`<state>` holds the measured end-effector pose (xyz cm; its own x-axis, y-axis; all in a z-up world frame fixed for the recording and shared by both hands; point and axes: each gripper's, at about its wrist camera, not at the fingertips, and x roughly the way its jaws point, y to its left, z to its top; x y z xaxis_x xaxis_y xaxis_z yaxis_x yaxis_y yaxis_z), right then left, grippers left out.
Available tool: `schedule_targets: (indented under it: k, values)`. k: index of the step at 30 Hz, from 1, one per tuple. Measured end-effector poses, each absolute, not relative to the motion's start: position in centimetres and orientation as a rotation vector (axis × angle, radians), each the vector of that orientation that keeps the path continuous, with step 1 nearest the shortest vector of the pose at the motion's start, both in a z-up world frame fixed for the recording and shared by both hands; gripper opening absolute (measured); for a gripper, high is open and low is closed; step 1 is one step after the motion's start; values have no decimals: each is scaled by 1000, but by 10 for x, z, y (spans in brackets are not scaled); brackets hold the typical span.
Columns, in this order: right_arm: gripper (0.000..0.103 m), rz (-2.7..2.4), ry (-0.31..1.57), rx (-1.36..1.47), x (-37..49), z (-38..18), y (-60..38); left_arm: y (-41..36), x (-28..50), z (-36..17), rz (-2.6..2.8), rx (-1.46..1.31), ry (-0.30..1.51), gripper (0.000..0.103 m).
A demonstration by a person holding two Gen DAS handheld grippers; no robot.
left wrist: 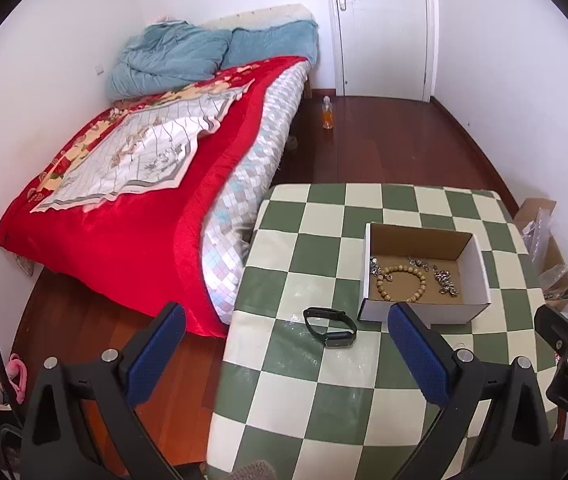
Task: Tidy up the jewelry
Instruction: 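Withdraw both tools from the box, then grasp the butterfly necklace with the right tool while the left tool grasps the black smartwatch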
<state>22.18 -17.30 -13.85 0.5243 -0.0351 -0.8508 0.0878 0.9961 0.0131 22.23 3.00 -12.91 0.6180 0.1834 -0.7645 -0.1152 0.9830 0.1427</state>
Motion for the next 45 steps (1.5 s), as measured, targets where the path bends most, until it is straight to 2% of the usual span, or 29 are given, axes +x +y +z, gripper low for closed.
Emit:
schedule_targets:
  k: [5, 9, 13, 14, 17, 18, 21, 27, 31, 32, 34, 35, 38, 39, 41, 43, 44, 45]
  values:
    - [103, -64, 969, 71, 200, -115, -170, 35, 204, -118, 173, 69, 867, 103]
    - [103, -47, 991, 123, 188, -116, -176, 42, 199, -134, 207, 85, 878, 103]
    - [103, -93, 1084, 152, 184, -154, -194, 51, 206, -176, 266, 123, 961, 103]
    - [99, -102, 1118, 178, 184, -170, -202, 54, 208, -187, 279, 124, 986, 103]
    - [74, -111, 1204, 241, 188, -212, -219, 62, 217, -221, 321, 137, 1056, 103]
    - [73, -114, 1240, 263, 190, -229, -224, 66, 221, -232, 334, 140, 1082, 103]
    - [73, -117, 1314, 327, 196, -271, -233, 74, 229, -253, 362, 139, 1128, 103]
    - [73, -99, 1377, 338, 206, -314, -215, 86, 247, -270, 380, 96, 1170, 103]
    - [73, -89, 1406, 315, 209, -330, -194, 94, 269, -280, 312, -84, 1265, 103]
    - [68, -103, 1391, 297, 208, -330, -190, 96, 275, -285, 296, -144, 1292, 103]
    - [68, -121, 1376, 285, 209, -331, -184, 98, 285, -295, 275, -255, 1340, 102]
    - [63, -130, 1366, 288, 209, -332, -184, 99, 292, -302, 258, -319, 1363, 102]
    - [37, -166, 1336, 256, 210, -332, -182, 99, 308, -319, 254, -417, 1404, 98]
    - [23, -168, 1329, 251, 211, -332, -182, 97, 313, -323, 256, -421, 1412, 93]
    - [7, -172, 1327, 243, 213, -331, -185, 94, 321, -333, 256, -420, 1424, 85]
    - [0, -165, 1328, 247, 213, -332, -188, 89, 327, -343, 257, -380, 1449, 69]
    - [0, -156, 1328, 252, 212, -332, -191, 86, 328, -342, 262, -352, 1437, 69]
    - [0, -150, 1328, 260, 211, -332, -193, 82, 329, -341, 257, -325, 1425, 61]
